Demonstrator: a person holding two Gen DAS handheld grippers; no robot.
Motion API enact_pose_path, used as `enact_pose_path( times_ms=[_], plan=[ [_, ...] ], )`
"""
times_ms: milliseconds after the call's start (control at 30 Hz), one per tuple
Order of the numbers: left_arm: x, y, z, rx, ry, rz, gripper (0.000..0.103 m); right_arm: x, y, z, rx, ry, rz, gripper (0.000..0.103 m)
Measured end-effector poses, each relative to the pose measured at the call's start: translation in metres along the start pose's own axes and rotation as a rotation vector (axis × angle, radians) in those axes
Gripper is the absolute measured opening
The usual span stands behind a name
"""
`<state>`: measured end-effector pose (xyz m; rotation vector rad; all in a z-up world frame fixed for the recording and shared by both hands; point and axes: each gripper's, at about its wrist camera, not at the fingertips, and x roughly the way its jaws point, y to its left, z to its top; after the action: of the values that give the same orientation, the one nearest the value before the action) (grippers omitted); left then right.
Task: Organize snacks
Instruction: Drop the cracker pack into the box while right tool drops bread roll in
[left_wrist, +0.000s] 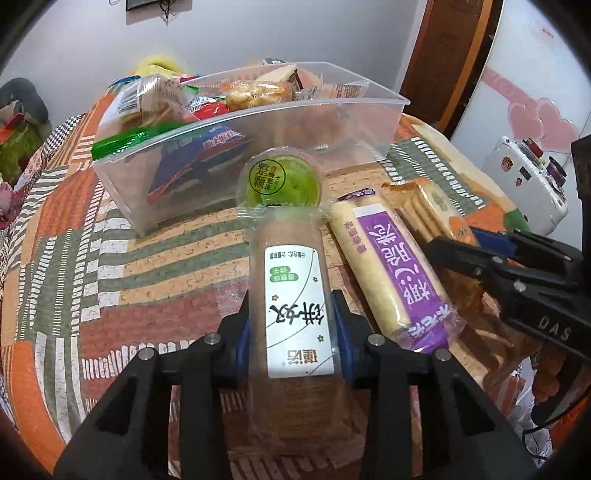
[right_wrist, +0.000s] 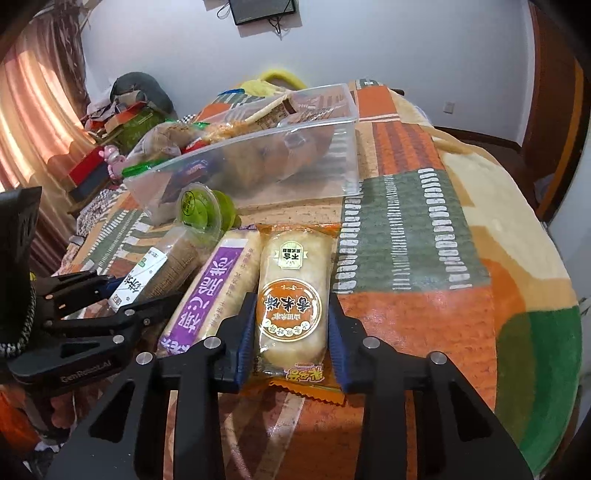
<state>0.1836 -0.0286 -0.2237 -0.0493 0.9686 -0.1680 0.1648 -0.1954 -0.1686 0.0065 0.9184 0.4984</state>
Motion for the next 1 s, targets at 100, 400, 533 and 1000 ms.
enact_pose_path(
  times_ms=[100,400,533,1000],
  plan=[
    [-0.010,0.001,0.001,0.006,-0.017,0.004,0.036,-0.007,-0.003,0.003,0.006,-0.023,0.002,0.032],
    [-0.055,0.012,0.029,0.002,-0.131,-0.013,0.036,-0.024,-0.007,0.025,0.016,-0.111,-0.002,0.032],
    [-0.063,0.017,0.048,-0.010,-0.172,-0.009,0.036,-0.027,-0.003,0.040,0.009,-0.145,-0.006,0.032],
    [-0.043,0.042,0.120,-0.051,-0.233,-0.005,0.036,-0.006,-0.001,0.102,-0.014,-0.206,-0.024,0.032]
  ],
)
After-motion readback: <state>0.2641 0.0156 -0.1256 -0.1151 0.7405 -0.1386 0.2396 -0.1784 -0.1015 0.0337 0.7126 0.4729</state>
